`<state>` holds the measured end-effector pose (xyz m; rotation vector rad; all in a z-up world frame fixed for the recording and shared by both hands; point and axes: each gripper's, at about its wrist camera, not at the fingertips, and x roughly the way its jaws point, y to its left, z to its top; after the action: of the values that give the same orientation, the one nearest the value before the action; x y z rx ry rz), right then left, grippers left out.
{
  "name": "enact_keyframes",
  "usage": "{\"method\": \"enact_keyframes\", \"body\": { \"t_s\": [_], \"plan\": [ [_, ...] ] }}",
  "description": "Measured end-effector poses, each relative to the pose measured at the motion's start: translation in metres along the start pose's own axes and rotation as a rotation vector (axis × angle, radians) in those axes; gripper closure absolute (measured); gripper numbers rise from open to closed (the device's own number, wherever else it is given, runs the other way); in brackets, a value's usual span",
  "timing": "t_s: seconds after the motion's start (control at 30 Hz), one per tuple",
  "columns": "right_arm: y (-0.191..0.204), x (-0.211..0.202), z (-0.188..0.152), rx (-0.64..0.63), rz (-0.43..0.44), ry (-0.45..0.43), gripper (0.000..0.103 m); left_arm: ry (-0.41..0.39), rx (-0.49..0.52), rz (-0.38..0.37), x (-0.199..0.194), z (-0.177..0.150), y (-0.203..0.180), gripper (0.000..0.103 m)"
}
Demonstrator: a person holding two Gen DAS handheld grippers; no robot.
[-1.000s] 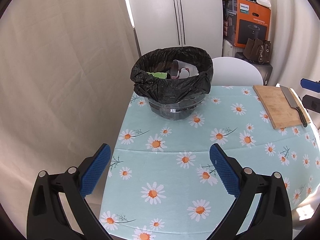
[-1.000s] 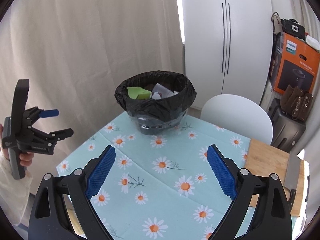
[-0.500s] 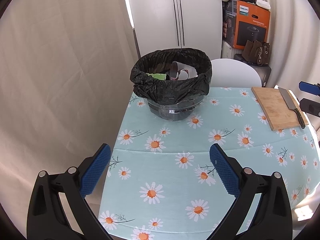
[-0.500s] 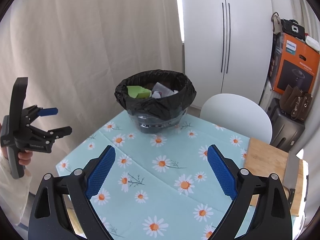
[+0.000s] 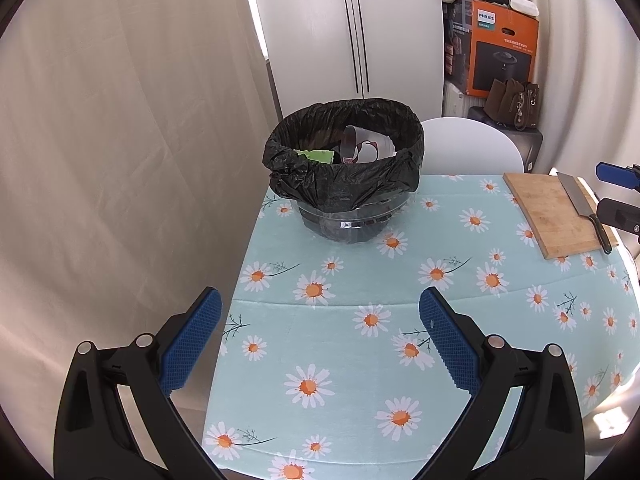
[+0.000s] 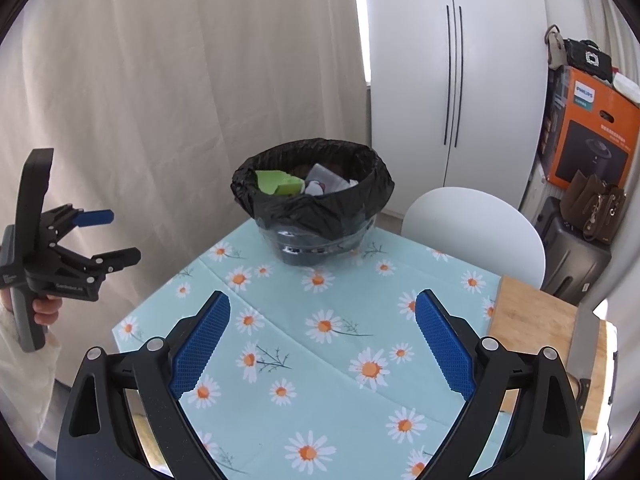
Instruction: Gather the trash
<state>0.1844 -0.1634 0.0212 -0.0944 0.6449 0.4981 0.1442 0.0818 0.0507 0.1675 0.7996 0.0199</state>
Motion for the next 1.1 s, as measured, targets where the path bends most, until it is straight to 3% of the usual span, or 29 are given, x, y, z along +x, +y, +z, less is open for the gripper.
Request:
{"method": "enact_keyframes", "body": {
  "t_s": [1.1],
  "plan": [
    [-0.006, 0.0072, -0.0015, -0.016, 0.028, 0.028, 0.012, 0.0, 0.006, 0.01, -0.002, 0.0095, -0.0013, 0.006]
  ]
}}
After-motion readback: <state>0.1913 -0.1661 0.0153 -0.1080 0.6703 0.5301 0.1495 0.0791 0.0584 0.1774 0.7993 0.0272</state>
